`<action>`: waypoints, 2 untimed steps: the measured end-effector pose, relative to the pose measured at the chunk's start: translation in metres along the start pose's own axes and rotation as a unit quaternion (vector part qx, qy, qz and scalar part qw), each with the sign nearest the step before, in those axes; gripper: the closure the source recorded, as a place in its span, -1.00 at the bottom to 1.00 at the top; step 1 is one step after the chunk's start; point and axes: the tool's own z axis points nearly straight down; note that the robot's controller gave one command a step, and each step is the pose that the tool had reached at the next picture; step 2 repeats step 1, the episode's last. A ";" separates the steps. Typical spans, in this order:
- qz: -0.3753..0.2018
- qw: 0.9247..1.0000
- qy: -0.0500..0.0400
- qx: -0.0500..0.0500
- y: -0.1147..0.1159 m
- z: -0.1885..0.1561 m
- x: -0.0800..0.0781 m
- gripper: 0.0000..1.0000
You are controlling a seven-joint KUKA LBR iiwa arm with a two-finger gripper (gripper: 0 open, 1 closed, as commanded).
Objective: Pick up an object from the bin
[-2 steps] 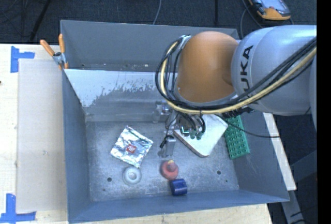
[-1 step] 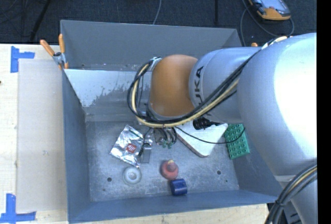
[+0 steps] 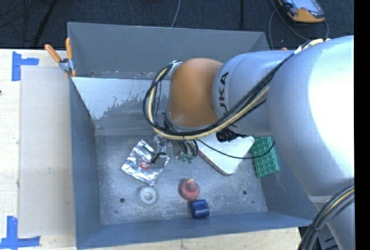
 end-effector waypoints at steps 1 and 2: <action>-0.031 1.000 -0.002 0.000 0.013 -0.153 0.013 1.00; -0.031 1.000 -0.002 0.000 0.013 -0.153 0.013 1.00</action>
Offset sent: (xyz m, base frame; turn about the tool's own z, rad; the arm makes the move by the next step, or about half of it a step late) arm -0.0148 0.0128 0.1485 -0.0635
